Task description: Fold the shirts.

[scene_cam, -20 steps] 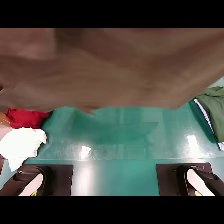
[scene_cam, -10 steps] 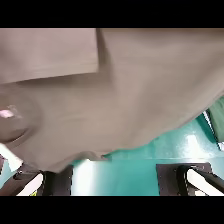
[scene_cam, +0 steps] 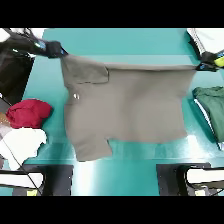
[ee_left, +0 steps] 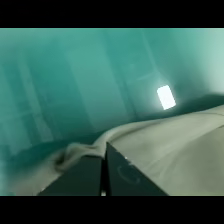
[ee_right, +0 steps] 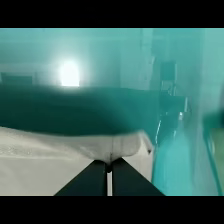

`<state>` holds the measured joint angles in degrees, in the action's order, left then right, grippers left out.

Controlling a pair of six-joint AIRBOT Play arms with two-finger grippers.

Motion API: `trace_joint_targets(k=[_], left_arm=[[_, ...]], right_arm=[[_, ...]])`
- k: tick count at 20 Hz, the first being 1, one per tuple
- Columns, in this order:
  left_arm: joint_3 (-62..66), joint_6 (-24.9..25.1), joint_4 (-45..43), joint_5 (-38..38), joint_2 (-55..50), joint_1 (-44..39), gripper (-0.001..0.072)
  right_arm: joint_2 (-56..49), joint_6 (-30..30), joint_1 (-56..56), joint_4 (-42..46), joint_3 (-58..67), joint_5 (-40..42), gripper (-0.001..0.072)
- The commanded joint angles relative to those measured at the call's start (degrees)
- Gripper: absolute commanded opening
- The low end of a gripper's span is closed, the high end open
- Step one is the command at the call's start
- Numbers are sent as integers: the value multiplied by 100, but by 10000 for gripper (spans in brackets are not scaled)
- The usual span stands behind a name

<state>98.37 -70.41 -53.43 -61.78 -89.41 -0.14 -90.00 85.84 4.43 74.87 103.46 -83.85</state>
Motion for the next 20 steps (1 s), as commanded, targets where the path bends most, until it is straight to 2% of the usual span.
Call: trace_joint_targets(k=[1,3,5,7,9,11,14,17,20], left_arm=[[-33,422,57,1012,-776,7,26],[-33,730,179,1504,-804,7,26],[-28,949,293,1606,-804,7,27],[-28,1051,219,1073,-804,7,26],[-48,1241,-120,367,-804,7,25],[-199,1233,-551,-11,-804,7,26],[-761,1237,-713,57,-804,7,26],[-1228,1235,-706,503,-804,7,27],[-1368,1207,-706,304,-804,7,27]], right_arm=[[-658,28,-103,24,-125,1333,10],[-761,26,-168,31,-131,1832,11],[-772,17,-214,162,-131,2068,11],[-772,-42,-306,323,-131,1838,11],[-772,-92,-411,546,-144,1333,11],[-723,-98,-553,828,-417,1049,11],[-717,-79,-647,914,-1172,1137,10],[-717,-13,-715,855,-1720,1447,11],[-717,-17,-811,719,-1987,1484,15]])
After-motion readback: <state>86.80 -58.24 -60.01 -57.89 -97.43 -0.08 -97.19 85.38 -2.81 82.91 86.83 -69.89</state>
